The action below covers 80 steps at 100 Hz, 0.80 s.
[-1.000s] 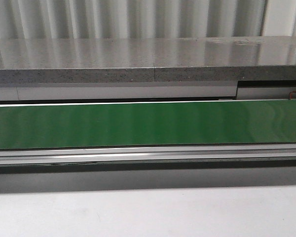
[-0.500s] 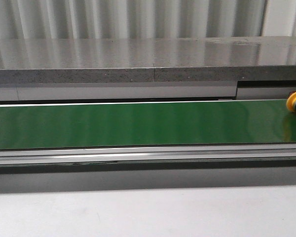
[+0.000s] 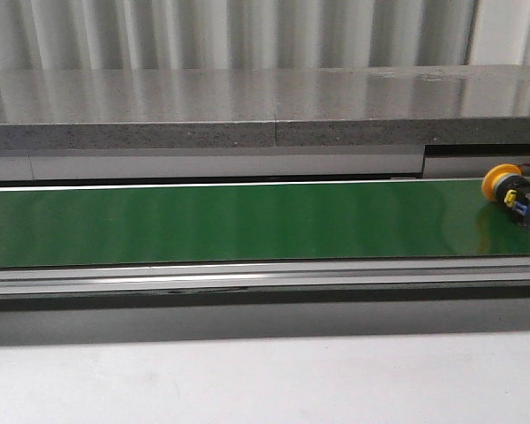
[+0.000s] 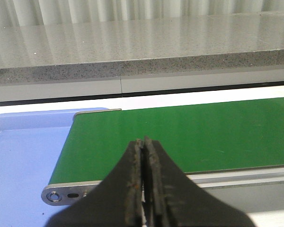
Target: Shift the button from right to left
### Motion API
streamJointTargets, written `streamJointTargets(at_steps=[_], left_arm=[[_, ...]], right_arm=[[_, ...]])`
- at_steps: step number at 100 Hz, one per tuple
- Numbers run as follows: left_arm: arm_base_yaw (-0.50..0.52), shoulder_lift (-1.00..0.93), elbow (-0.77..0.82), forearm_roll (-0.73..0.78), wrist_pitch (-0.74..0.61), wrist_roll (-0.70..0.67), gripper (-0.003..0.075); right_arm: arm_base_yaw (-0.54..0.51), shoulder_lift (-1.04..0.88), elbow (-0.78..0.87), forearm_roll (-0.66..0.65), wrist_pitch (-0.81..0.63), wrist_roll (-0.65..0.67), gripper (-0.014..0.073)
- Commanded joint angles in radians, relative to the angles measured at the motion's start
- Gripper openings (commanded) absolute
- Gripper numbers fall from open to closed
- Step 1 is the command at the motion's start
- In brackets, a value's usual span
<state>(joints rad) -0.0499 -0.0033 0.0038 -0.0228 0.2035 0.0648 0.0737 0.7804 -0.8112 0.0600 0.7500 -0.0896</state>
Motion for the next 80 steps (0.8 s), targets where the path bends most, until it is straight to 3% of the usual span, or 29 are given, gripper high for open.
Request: streamJointTargets(at_steps=[1,24,37,58,80], left_arm=[[0.000,-0.032,0.038,-0.007,-0.075,-0.007,-0.0020],[0.000,-0.032,0.038,-0.005,-0.075,-0.007,-0.0020],[0.000,-0.032,0.038,0.081,-0.077,-0.007,-0.0020],[0.000,-0.032,0.038,0.084,-0.077,-0.007,-0.0020],[0.000,-0.032,0.038,0.084,-0.130,-0.007,-0.0020]], right_arm=[[0.029,-0.065,0.033,-0.001,-0.083,-0.011,-0.0066],[0.039,-0.249,0.187,0.000,-0.095,-0.011,-0.0066],[0.039,-0.369,0.252,0.000,-0.096,-0.011,-0.0066],[0.039,-0.530,0.301,0.000,-0.100,-0.011,-0.0066],[0.039,-0.573,0.302,0.000,-0.107,-0.011,-0.0066]])
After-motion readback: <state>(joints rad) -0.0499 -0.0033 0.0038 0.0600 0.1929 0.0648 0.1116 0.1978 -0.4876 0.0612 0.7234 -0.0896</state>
